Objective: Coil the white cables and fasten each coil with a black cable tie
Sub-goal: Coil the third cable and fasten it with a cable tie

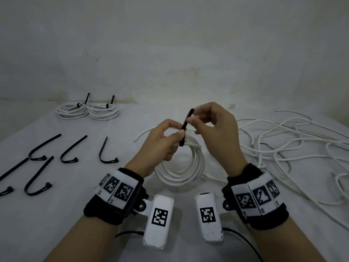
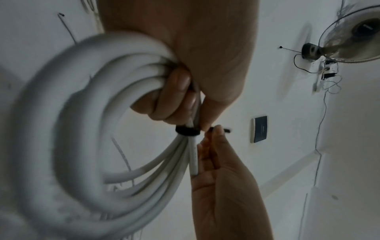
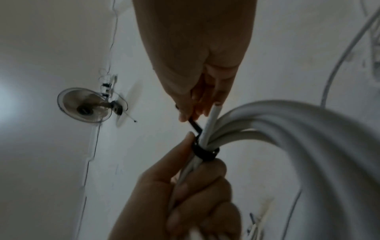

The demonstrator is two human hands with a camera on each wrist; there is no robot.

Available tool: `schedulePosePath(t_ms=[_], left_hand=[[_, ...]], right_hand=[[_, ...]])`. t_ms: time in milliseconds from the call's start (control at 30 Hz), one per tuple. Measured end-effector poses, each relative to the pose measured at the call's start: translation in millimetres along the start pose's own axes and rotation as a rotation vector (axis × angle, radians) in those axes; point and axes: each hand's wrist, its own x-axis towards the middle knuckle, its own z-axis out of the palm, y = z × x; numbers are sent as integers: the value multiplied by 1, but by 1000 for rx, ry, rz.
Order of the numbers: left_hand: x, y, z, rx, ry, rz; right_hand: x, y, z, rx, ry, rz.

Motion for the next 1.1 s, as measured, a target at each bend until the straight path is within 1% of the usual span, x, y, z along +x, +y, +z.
schedulePosePath(t_ms=[67,100,167,200,467,600,667,733,800,833,933,1000,1033,1067,1100], left_hand=[[3,0,-3,-99,77,-1],[3,1,-5,-141,100,4],[4,3,-9,-193,116,14],[3,4,-10,-206,112,16],[0,7,-2,-239,67,21],[-1,9,2,-232,48,27],[-1,10,3,-203,68,36],[-1,9,1,-152,113,59],[0,8,-1,-107,161,79],[1,8,-1,-101,173,88],[1,8,0,-129,159,95],[2,7,1,-163,149,95],[2,7,1,-178,149,104],[2,6,1,-190,152,113],[3,5,0,-206,156,113]], right_hand=[[-1,0,-2,-77,-83,-90],[-1,0,-3,-130,-141,-161],[-3,2,-2,-225,-223,-311],[-3,4,-1,-250,-222,-362],[-5,9,0,-481,-42,-585],[-5,12,1,-512,53,-624],[-6,13,3,-498,84,-606],[-6,14,6,-450,78,-554],[-6,13,7,-351,28,-449],[-5,11,6,-248,-4,-344],[-2,6,1,139,-81,112],[-2,4,0,372,-212,398],[-3,2,1,454,-293,513],[-4,1,2,478,-342,581],[-5,-2,5,466,-338,598]])
